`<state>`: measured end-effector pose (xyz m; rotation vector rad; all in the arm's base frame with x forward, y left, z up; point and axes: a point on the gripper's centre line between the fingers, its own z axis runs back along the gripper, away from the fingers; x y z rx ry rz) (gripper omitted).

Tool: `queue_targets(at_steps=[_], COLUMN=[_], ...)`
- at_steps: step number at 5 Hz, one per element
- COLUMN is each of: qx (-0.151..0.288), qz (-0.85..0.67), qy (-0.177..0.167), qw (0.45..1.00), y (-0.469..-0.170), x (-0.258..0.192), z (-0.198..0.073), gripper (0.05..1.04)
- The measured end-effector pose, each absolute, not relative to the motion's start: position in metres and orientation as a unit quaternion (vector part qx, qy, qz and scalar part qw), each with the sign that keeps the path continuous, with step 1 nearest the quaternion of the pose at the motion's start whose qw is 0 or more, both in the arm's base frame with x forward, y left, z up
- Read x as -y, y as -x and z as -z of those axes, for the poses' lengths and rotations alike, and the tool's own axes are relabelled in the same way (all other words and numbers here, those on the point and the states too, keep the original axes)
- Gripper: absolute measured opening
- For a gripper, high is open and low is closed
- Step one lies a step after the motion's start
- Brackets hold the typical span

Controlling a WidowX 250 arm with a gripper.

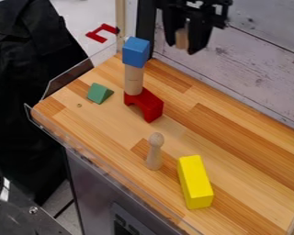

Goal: Pick plus from table and place it on top of tower

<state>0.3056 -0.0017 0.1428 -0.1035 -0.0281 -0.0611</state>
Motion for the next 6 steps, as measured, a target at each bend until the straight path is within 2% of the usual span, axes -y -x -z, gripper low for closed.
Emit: queue_targets(at_steps=[3,6], qx=[-0.010,-0.058], qz=[-0.061,-0.113], qy=[0.031,0.046], qw=[0.998,0.991], y=[-0.292,-0.304], x=[-0.042,-0.058], z=[-0.147,-0.120], gripper=[0.462,0.462])
